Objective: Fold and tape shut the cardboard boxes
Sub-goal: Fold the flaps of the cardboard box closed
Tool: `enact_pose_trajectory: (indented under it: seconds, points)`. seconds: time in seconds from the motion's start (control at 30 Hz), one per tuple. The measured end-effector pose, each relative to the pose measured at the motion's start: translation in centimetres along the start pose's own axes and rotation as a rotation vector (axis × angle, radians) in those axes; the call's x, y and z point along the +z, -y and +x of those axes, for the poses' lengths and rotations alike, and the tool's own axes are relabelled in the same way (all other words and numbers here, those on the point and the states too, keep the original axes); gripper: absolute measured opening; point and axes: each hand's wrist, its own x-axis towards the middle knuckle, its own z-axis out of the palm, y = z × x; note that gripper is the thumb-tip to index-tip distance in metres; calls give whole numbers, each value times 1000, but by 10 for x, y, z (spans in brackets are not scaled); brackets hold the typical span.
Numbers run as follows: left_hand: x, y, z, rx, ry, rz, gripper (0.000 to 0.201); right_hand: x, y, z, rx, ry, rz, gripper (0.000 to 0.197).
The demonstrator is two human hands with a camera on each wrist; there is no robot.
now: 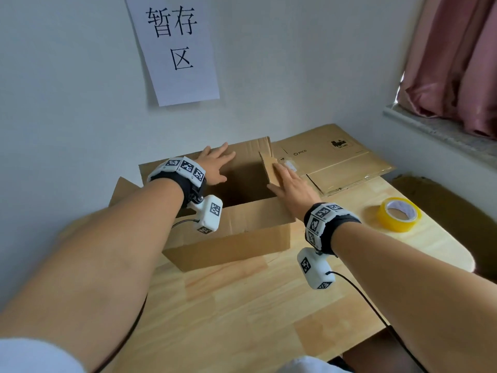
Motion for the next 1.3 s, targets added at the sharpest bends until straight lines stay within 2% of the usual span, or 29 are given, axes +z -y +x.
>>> enact_pose_trajectory:
  seconds: [0.1, 0.2, 0.27, 0.33, 0.4, 0.67, 0.8, 0.93, 1.03, 1.13, 1.3]
  points:
    - [2, 7, 11, 13, 10, -30, 77, -5, -6, 1, -63, 57, -75, 73]
    - [0, 8, 17, -1, 40, -50, 77, -8, -7, 4, -55, 181, -96, 87]
    - [-3, 5, 20, -11, 45, -56, 76, -9, -5, 10, -21, 225, -14, 82]
    - [-4, 3, 21, -22, 51, -68, 74, -9, -3, 16, -2, 202, 44, 68]
    - [-3, 2, 21, -36, 61, -71, 73, -7, -1, 20, 4, 163, 38, 61]
    - [-7, 3, 7, -26, 41, -96, 67, -1, 12, 32, 79, 146, -66, 50]
    - [-9, 7, -6, 22, -11, -151, 65, -3, 22, 33, 106, 213, -176, 50]
    - [-1, 14, -24, 68, -98, -236, 62, 7, 33, 30, 187, 226, -206, 73]
    - [8, 25, -41, 62, -129, -292, 62, 11, 33, 27, 197, 217, -165, 75]
    - [17, 43, -58, -40, -165, -313, 66, 15, 31, 30, 191, 215, -178, 74]
    - [31, 69, -92, -423, -235, -207, 74, 17, 36, 31, 202, 239, -232, 68]
